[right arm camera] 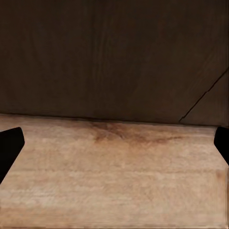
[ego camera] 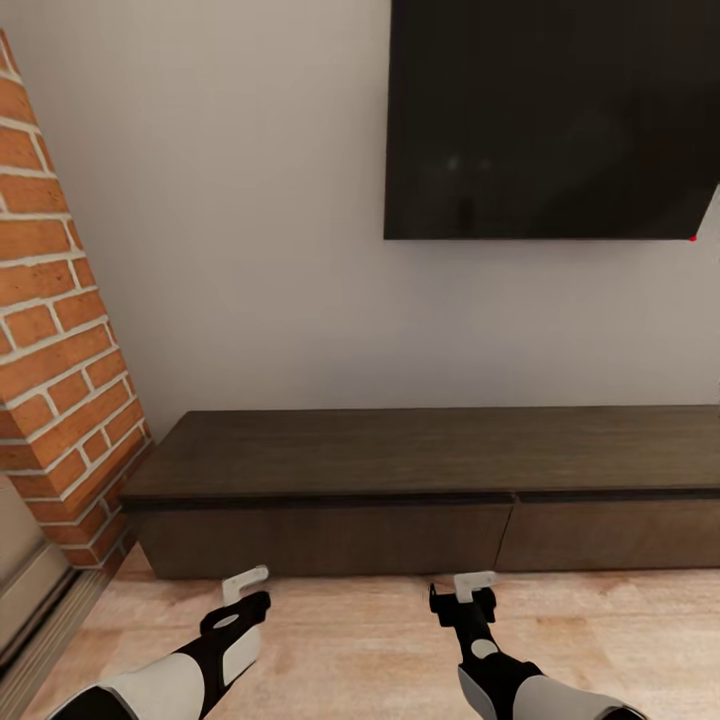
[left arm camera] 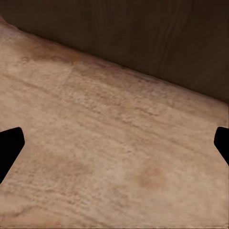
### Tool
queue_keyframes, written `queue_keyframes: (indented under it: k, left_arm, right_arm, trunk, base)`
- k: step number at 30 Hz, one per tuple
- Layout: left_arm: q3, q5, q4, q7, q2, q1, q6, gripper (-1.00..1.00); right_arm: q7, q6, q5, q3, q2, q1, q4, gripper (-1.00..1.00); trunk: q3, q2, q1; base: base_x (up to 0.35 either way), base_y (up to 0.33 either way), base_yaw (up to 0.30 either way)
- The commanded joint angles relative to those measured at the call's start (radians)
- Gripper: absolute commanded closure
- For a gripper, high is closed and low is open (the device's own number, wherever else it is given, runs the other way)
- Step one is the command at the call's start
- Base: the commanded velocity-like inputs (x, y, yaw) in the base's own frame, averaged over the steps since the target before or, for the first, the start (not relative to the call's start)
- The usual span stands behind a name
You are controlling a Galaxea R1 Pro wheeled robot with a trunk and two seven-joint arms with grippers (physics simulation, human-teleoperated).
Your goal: Place each of the two pumpkins and all three candles from the living room inside a cabinet in the living room (use any cabinet), then make sure every cabinet is closed, and position the cauldron so it is next to a table in the living room.
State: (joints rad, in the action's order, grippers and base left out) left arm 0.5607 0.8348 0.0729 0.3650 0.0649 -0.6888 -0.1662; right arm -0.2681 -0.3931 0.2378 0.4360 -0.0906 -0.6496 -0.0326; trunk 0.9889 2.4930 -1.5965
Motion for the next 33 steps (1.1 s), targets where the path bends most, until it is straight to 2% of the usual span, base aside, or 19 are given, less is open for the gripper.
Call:
queue_keyframes:
  k: [1, 5, 12, 18, 23, 29, 33]
  left_arm:
    - [0.009, 0.009, -0.013, -0.003, 0.002, 0.0, -0.003, -1.0]
    - [0.008, 0.01, -0.037, -0.029, 0.005, 0.0, -0.003, -1.0]
    - [0.007, 0.012, -0.049, -0.046, 0.004, 0.0, -0.003, -1.0]
    - [0.007, 0.012, -0.05, -0.047, 0.004, 0.002, -0.004, -1.0]
    - [0.006, 0.012, -0.05, -0.047, 0.004, 0.012, -0.006, -1.0]
    - [0.006, 0.012, -0.05, -0.047, 0.004, 0.016, -0.069, -1.0]
    - [0.007, 0.012, -0.05, -0.047, 0.004, 0.022, -0.084, -1.0]
  right_arm:
    - [-0.003, -0.004, 0.019, 0.009, 0.001, 0.0, 0.005, -1.0]
    - [-0.002, -0.005, 0.037, 0.009, 0.004, 0.002, 0.01, -1.0]
    - [-0.002, -0.006, 0.043, 0.009, 0.005, 0.023, 0.012, -1.0]
    - [-0.003, -0.021, 0.043, 0.009, 0.006, 0.035, 0.012, -1.0]
    - [-0.003, -0.03, 0.044, 0.009, 0.028, 0.044, 0.017, -1.0]
    - [-0.003, -0.033, 0.043, 0.009, 0.036, 0.047, 0.02, -1.0]
    - [-0.003, -0.034, 0.042, 0.009, 0.045, 0.049, 0.02, -1.0]
  trunk:
    - [-0.002, -0.007, 0.004]
    - [-0.015, -0.035, 0.019]
    - [-0.037, -0.084, 0.046]
    - [-0.056, -0.126, 0.069]
    - [-0.071, -0.161, 0.088]
    - [-0.09, -0.203, 0.111]
    - [-0.103, -0.231, 0.127]
  base:
    - [0.0, 0.0, 0.0]
    - [0.0, 0.0, 0.0]
    - [-0.07, 0.0, 0.0]
    - [-0.302, 0.0, 0.0]
    - [-0.335, 0.0, 0.0]
    - [-0.339, 0.0, 0.0]
    - [-0.283, 0.0, 0.0]
